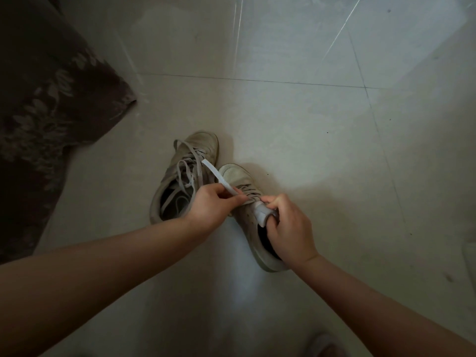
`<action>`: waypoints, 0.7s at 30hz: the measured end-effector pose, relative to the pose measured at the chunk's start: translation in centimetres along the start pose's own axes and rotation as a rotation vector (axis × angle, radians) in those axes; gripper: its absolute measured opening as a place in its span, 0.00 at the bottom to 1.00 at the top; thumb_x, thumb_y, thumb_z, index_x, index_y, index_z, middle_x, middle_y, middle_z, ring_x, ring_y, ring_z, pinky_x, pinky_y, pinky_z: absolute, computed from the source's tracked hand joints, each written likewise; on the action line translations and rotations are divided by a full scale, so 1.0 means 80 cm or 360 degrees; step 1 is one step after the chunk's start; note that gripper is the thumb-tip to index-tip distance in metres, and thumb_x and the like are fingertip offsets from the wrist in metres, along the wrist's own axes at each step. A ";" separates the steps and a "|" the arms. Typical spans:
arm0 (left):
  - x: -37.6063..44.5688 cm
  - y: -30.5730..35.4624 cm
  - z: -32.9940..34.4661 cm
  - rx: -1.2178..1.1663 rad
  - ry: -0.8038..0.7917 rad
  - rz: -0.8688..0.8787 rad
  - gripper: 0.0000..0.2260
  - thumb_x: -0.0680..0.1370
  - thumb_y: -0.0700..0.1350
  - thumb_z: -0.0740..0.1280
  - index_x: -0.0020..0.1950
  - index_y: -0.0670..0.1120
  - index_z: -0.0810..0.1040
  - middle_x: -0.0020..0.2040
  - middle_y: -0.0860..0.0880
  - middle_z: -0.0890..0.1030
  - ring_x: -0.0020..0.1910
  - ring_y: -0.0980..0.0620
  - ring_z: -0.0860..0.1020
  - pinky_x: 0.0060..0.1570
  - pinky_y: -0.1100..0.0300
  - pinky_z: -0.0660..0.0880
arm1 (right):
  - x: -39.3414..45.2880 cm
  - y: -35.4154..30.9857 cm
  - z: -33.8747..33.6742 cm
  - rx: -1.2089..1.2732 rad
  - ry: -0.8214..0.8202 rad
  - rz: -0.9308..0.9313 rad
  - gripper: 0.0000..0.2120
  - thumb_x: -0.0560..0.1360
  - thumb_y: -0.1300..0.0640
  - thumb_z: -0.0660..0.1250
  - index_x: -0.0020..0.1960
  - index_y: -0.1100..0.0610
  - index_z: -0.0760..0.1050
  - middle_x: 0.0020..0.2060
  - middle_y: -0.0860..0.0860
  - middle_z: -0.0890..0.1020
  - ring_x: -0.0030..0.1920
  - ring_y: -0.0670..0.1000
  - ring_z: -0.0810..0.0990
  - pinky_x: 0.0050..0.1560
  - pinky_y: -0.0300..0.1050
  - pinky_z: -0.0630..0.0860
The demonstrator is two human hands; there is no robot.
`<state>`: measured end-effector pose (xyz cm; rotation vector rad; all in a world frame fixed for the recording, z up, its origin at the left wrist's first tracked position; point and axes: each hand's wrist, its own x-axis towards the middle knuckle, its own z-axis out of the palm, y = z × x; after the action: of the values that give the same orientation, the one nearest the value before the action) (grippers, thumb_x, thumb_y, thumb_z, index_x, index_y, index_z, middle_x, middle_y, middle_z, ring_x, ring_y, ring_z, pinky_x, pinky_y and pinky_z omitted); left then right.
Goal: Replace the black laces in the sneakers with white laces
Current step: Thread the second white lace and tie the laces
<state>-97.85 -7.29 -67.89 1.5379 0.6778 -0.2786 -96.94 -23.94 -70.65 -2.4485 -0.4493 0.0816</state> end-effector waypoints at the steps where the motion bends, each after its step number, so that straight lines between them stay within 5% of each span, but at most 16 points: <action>1: -0.001 -0.001 -0.001 -0.0012 -0.0009 -0.0007 0.05 0.72 0.38 0.72 0.46 0.40 0.82 0.38 0.50 0.81 0.32 0.65 0.78 0.32 0.75 0.72 | 0.000 0.000 0.000 0.0000 -0.0002 0.0005 0.02 0.73 0.56 0.62 0.45 0.51 0.69 0.48 0.48 0.83 0.48 0.53 0.80 0.41 0.47 0.74; 11: -0.005 -0.006 0.011 -0.0016 0.0103 -0.0045 0.04 0.72 0.38 0.72 0.46 0.40 0.82 0.38 0.49 0.81 0.36 0.59 0.78 0.32 0.74 0.73 | 0.001 -0.006 -0.003 0.0063 -0.0053 -0.0032 0.12 0.70 0.51 0.54 0.45 0.56 0.72 0.51 0.46 0.83 0.49 0.50 0.80 0.44 0.43 0.72; 18: -0.004 -0.005 0.018 -0.0217 0.0055 -0.0207 0.04 0.73 0.37 0.72 0.47 0.40 0.82 0.37 0.50 0.81 0.32 0.61 0.78 0.31 0.74 0.74 | 0.003 -0.007 -0.003 0.0257 -0.0119 0.0100 0.03 0.69 0.56 0.63 0.42 0.51 0.70 0.50 0.43 0.82 0.48 0.49 0.80 0.45 0.47 0.76; 21: -0.004 -0.006 0.012 -0.0268 0.0003 -0.0254 0.02 0.73 0.36 0.71 0.42 0.43 0.82 0.35 0.51 0.80 0.31 0.60 0.76 0.30 0.72 0.72 | 0.009 -0.013 -0.008 0.0630 -0.0302 0.0355 0.06 0.65 0.51 0.67 0.41 0.46 0.72 0.44 0.52 0.83 0.40 0.51 0.80 0.42 0.51 0.77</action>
<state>-98.14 -8.34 -68.21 1.3263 0.8067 -0.3313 -96.42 -23.33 -69.47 -2.0965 -0.2128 0.4557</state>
